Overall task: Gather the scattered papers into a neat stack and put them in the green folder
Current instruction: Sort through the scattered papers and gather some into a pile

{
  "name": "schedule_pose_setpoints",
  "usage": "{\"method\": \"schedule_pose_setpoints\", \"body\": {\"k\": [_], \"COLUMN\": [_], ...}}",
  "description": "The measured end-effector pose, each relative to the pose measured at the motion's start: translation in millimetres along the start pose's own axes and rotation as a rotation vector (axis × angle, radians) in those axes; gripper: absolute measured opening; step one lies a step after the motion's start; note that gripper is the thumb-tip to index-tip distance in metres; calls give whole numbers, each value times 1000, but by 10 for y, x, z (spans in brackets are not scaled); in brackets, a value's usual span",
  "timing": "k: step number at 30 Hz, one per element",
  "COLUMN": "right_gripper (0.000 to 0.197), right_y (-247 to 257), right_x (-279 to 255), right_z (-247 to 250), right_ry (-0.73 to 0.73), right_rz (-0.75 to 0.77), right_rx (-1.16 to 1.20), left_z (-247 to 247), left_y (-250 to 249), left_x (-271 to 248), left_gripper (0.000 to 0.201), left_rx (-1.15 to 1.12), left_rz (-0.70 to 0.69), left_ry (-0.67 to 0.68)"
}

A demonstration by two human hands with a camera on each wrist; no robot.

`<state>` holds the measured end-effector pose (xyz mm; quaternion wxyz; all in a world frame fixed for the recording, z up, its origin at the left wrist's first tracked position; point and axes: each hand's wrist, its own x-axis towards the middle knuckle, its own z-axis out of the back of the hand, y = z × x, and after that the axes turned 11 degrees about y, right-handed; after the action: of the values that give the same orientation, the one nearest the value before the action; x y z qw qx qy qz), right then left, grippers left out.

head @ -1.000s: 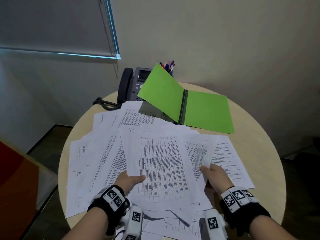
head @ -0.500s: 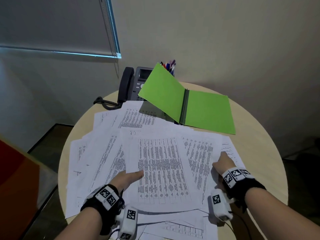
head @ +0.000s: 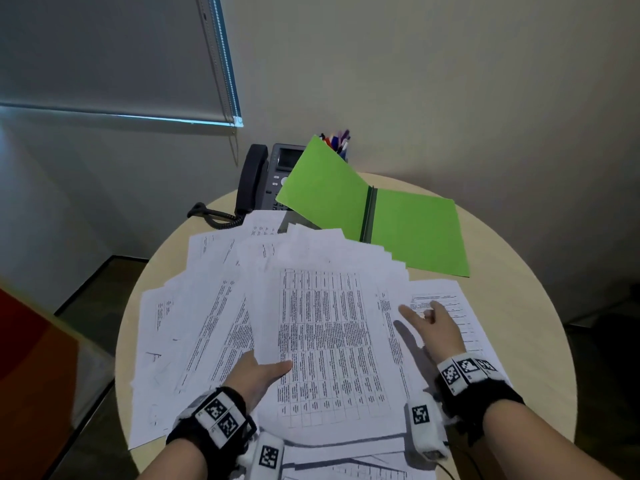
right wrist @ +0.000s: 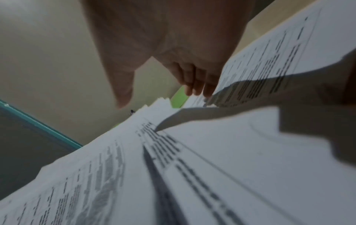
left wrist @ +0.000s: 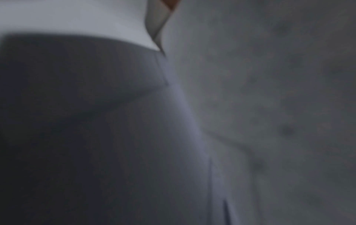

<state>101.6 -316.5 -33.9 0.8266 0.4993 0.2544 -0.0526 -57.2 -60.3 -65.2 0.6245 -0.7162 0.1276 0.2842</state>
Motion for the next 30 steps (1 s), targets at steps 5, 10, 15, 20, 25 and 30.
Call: {"method": "schedule_pose_setpoints", "body": {"k": [5, 10, 15, 20, 25, 30], "right_gripper": [47, 32, 21, 65, 60, 27], "right_y": [260, 499, 861, 876, 713, 797], "right_x": [-395, -397, -527, -415, -530, -496], "right_z": [102, 138, 191, 219, 26, -18], "right_ry": [395, 435, 288, 69, 208, 188], "right_rz": [38, 234, 451, 506, 479, 590], "right_rx": [339, 498, 501, 366, 505, 560], "left_z": [3, 11, 120, 47, -111, -259], "left_y": [-212, -718, -1187, -1421, -1188, -1274], "left_x": [-146, -184, -154, -227, -117, -130], "left_gripper": [26, 28, 46, 60, 71, 47], "left_rx": [69, 56, 30, -84, -71, -157], "left_rz": [-125, -293, -453, -605, -511, -564], "left_ry": [72, 99, -8, 48, 48, -27]}}
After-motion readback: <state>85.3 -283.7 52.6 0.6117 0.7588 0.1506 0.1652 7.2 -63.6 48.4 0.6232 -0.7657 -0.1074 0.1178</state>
